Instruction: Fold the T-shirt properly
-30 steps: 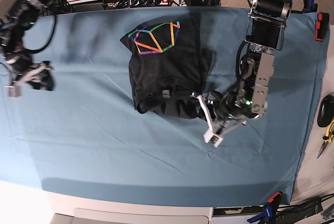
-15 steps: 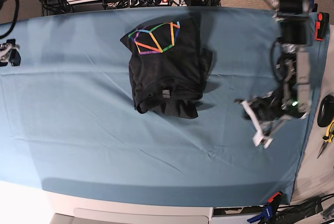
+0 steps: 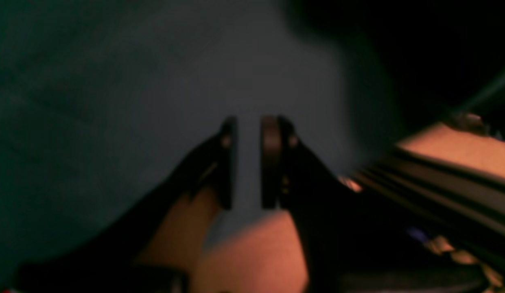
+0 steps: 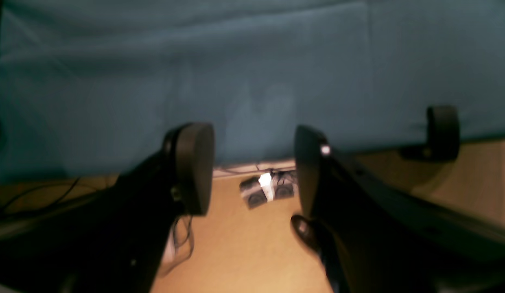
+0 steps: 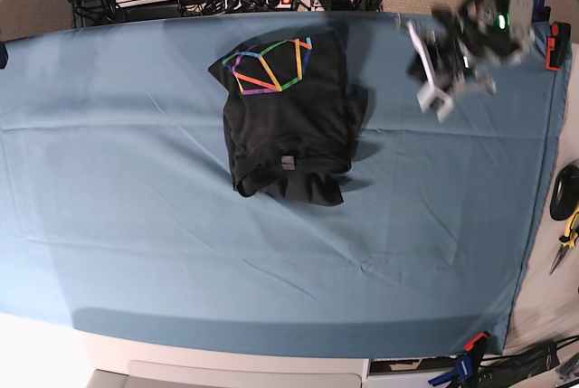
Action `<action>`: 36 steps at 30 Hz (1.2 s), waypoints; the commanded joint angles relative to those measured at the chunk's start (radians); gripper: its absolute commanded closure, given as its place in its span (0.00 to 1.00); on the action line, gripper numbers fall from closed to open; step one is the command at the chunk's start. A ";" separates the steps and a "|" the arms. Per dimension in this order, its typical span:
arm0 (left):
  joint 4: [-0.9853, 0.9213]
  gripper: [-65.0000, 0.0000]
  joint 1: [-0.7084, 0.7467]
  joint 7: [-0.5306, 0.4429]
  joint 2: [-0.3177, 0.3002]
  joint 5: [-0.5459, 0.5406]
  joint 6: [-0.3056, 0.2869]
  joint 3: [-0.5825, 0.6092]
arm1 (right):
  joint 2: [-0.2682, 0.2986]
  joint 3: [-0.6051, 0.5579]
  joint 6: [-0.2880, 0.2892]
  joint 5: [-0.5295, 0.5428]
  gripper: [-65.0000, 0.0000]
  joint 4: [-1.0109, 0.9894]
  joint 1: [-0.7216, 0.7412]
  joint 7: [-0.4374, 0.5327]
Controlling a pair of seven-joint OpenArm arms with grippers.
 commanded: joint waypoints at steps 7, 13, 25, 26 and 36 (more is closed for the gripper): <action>0.156 0.82 0.268 -0.033 0.039 0.106 0.041 -0.007 | -0.099 0.016 0.000 0.170 0.51 0.010 -0.073 0.018; 0.156 0.82 0.376 -0.044 0.075 0.129 0.054 -0.007 | -0.245 0.014 0.000 0.210 0.51 0.010 -0.109 0.018; 0.080 0.82 0.420 -0.150 0.074 0.246 0.103 -0.007 | -0.272 -0.210 0.000 0.001 0.51 0.010 -0.108 0.018; 0.046 0.82 0.414 -0.154 0.074 0.247 0.103 -0.007 | -0.273 -0.246 0.000 -0.043 0.51 0.010 -0.108 0.018; -0.289 0.82 0.346 -0.212 0.072 0.249 0.100 -0.007 | -0.301 -0.489 0.000 -0.423 0.51 -0.016 -0.100 0.233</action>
